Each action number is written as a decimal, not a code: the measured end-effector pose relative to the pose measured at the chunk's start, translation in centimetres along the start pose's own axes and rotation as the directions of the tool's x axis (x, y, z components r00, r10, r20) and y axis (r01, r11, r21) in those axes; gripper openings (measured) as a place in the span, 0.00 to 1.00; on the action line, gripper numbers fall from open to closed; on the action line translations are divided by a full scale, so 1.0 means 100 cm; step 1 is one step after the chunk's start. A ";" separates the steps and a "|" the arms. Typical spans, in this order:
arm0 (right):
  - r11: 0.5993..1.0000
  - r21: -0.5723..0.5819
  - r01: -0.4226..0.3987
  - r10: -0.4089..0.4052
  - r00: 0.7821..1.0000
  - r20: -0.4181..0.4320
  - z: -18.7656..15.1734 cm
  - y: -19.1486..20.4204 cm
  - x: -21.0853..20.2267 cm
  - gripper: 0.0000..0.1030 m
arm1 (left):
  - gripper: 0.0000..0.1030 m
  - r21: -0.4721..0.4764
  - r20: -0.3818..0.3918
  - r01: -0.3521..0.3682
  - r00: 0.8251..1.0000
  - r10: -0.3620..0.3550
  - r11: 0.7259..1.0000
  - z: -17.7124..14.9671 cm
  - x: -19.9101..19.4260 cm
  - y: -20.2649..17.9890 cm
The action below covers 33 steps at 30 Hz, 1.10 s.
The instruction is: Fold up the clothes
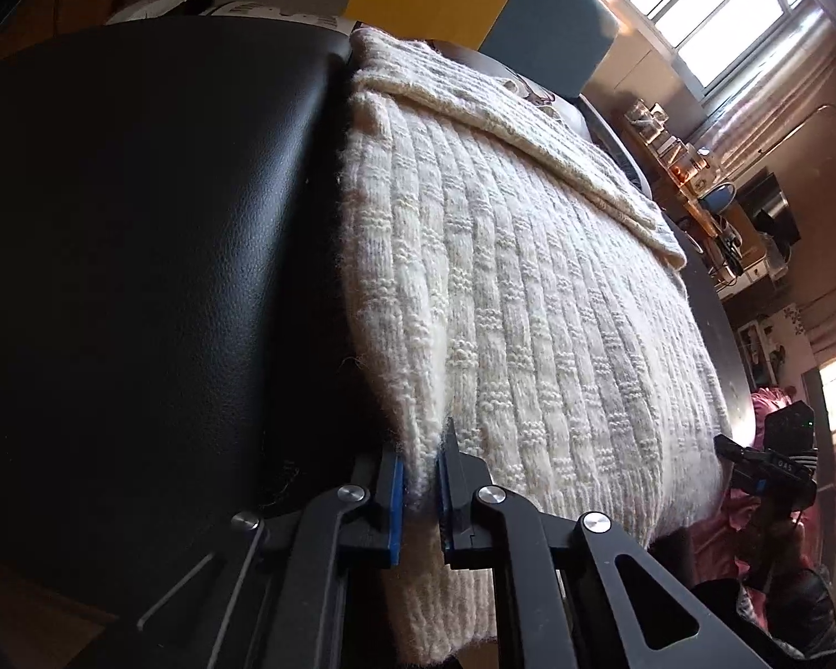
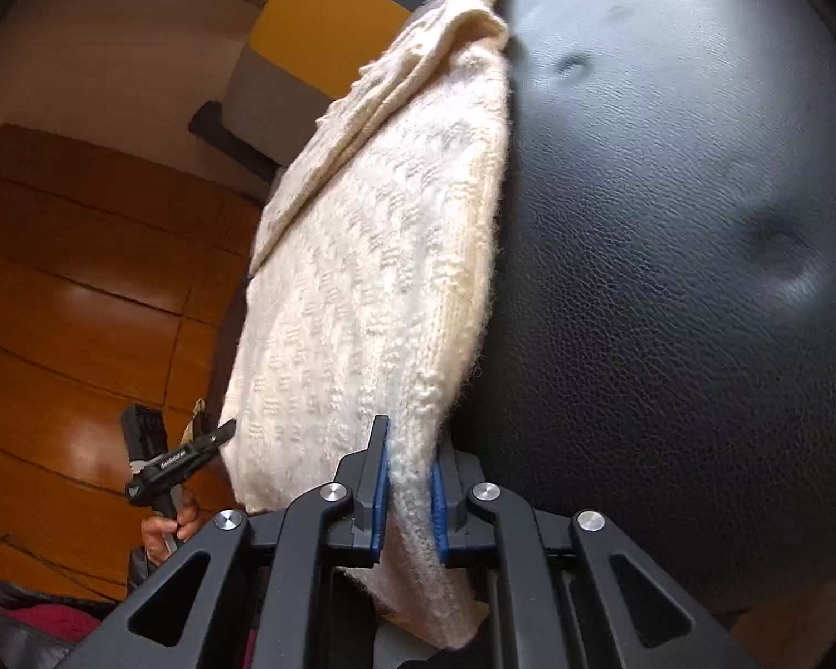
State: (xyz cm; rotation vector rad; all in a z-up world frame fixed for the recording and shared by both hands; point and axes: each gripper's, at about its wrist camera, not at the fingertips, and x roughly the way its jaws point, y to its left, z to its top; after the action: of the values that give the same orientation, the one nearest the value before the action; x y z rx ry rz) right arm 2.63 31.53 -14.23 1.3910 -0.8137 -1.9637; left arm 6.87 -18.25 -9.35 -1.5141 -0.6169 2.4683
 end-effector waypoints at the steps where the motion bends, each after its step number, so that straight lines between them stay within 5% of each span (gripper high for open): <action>1: 1.000 -0.020 0.017 -0.018 1.000 -0.004 -0.003 0.003 -0.001 0.08 | 0.09 -0.007 -0.003 0.009 1.000 -0.009 1.000 -0.002 -0.002 0.002; 8: 0.992 -0.101 0.079 -0.088 0.992 -0.092 -0.035 0.018 -0.013 0.08 | 0.09 -0.109 -0.029 0.079 0.996 -0.082 0.991 -0.019 -0.022 0.024; 13: 0.994 -0.097 -0.048 0.035 0.991 -0.129 -0.051 0.023 -0.016 0.07 | 0.09 -0.144 -0.023 0.209 0.976 -0.214 0.967 -0.021 -0.029 0.025; 22: 0.996 0.073 -0.054 0.063 0.990 -0.125 -0.050 -0.016 0.002 0.10 | 0.10 -0.188 -0.054 0.201 0.975 -0.215 0.961 -0.013 -0.013 0.029; 28: 0.995 -0.090 0.047 -0.059 0.989 -0.138 -0.051 0.022 0.002 0.37 | 0.10 -0.198 -0.067 0.201 0.974 -0.218 0.959 -0.023 -0.016 0.032; 30: 0.991 -0.116 0.065 -0.082 0.985 -0.153 -0.048 0.030 -0.001 0.53 | 0.10 -0.203 -0.072 0.198 0.974 -0.217 0.959 -0.023 -0.015 0.031; 33: 0.994 -0.091 0.061 -0.074 0.986 -0.146 -0.048 0.029 -0.004 0.53 | 0.11 -0.211 -0.071 0.200 0.973 -0.219 0.957 -0.023 -0.014 0.031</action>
State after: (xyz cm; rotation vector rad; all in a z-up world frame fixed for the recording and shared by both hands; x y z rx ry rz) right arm 7.67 29.26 -13.09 1.5114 -0.6135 -1.8950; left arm 9.74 -20.97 -10.47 -1.5332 -0.9824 2.2181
